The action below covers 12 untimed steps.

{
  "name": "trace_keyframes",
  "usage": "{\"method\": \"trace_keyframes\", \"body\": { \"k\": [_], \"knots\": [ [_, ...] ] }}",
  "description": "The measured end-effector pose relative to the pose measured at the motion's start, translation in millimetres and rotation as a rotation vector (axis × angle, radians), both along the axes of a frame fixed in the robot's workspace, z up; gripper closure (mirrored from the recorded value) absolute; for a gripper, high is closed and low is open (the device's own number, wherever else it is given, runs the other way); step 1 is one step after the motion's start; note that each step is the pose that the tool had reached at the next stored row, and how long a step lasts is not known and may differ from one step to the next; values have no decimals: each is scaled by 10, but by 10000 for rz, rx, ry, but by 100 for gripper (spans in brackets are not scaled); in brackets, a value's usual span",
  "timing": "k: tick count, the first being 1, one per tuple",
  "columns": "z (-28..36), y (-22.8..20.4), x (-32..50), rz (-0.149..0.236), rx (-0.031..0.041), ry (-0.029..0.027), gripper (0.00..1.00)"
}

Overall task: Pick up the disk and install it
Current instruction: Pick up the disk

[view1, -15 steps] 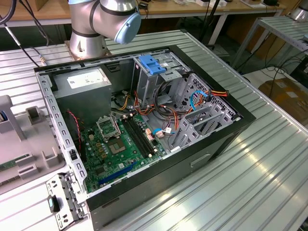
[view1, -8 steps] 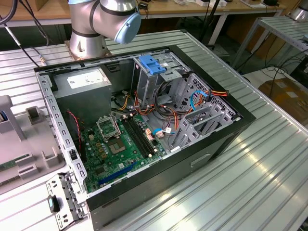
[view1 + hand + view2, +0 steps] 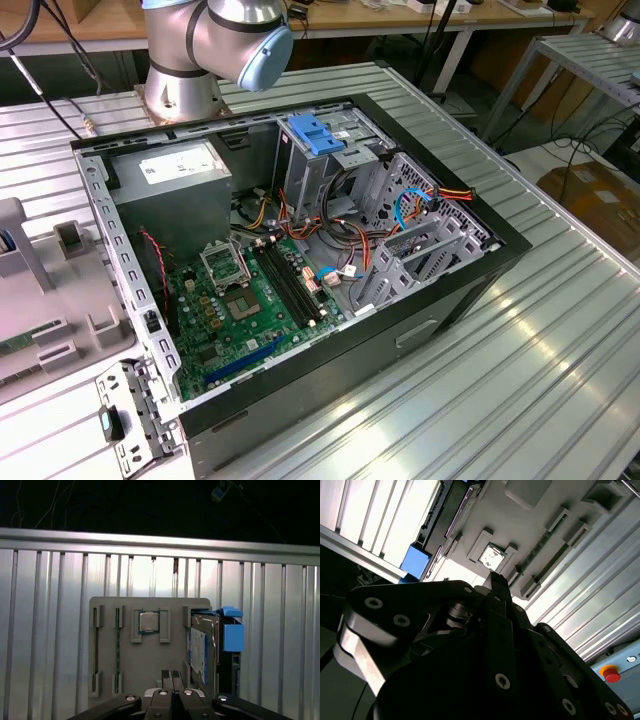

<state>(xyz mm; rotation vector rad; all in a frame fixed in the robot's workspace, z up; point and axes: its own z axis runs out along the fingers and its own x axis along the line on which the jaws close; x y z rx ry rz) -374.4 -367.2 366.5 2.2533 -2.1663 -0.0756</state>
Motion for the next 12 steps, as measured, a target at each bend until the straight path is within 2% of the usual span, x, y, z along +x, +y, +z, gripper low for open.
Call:
{"method": "trace_keyframes", "body": {
  "k": [6,11,12],
  "knots": [
    [0,0,0,9,0,0,89],
    [0,0,0,19,0,0,58],
    [0,0,0,21,0,0,58]
  ]
}}
